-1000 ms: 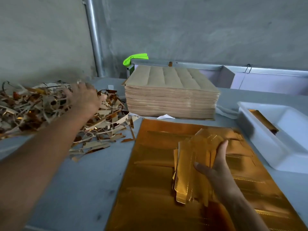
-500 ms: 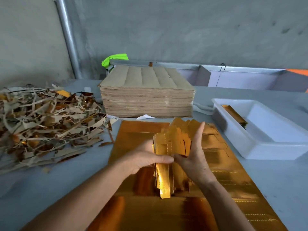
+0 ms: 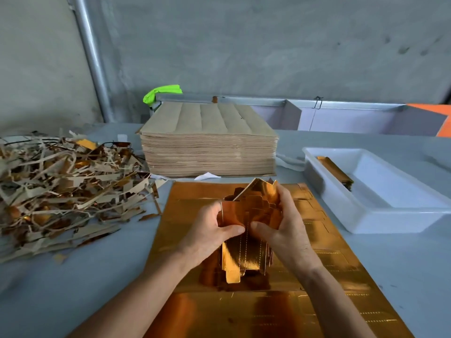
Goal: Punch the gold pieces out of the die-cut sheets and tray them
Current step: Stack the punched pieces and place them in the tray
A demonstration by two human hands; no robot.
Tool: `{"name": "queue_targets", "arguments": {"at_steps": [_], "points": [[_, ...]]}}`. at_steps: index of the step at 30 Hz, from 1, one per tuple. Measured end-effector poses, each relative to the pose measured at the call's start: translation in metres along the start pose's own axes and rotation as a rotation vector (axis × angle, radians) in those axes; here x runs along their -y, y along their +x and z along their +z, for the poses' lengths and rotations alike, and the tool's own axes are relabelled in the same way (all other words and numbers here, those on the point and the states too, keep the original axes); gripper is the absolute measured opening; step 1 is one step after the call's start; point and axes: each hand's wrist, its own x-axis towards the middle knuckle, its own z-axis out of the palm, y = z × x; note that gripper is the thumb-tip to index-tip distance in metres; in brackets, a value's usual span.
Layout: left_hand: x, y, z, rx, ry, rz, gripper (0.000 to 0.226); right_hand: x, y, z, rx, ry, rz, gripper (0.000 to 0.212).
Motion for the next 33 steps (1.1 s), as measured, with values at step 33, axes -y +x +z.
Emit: {"name": "queue_targets", "arguments": {"at_steps": [33], "points": [[-0.001,-0.024,0.028,-0.035,-0.202,0.049,0.061,0.011,-0.045,0.006,0.045,0.367,0.254,0.029]]}}
